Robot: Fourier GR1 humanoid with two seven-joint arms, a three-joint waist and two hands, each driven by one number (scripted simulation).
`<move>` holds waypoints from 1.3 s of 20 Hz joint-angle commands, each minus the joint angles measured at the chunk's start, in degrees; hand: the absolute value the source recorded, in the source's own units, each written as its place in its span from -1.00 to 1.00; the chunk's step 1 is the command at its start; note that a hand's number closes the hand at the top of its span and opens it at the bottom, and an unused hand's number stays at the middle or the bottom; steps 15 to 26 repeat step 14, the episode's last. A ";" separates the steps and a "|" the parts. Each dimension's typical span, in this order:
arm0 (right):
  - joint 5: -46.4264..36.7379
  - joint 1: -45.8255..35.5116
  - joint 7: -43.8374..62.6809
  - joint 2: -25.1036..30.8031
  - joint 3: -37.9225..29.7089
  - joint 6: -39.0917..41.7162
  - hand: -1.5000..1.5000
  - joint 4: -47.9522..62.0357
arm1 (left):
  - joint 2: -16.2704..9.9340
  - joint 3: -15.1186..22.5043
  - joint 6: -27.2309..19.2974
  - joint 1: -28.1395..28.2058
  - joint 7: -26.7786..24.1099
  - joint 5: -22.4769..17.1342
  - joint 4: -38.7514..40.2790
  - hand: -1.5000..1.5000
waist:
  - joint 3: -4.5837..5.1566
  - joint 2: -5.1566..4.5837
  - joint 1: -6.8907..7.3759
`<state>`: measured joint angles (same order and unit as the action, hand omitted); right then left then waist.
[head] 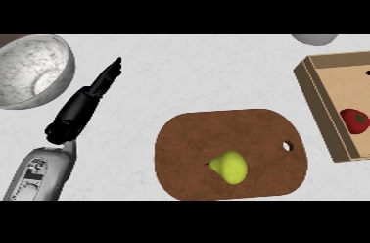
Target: Pick the tomato from the cutting board and place it in the cardboard box
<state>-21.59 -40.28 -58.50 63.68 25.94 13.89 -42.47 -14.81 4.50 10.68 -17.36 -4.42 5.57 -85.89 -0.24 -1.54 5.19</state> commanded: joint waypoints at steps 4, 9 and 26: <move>20.45 0.65 -4.93 -9.61 -6.19 20.05 -1.00 4.56 | -0.22 -0.48 -0.16 -0.20 0.38 -0.09 -0.51 0.00 | -0.20 -0.05 -0.49; 31.49 -0.71 5.59 -10.09 -9.84 28.97 -1.00 9.77 | -0.08 -0.70 -0.55 -0.65 0.31 0.14 -0.09 0.00 | -0.03 -0.51 -0.43; 39.71 -4.49 14.51 -10.48 -14.00 33.30 -1.00 15.40 | 0.55 0.42 -0.02 -0.47 0.25 0.27 -0.03 0.00 | -0.18 -0.92 0.73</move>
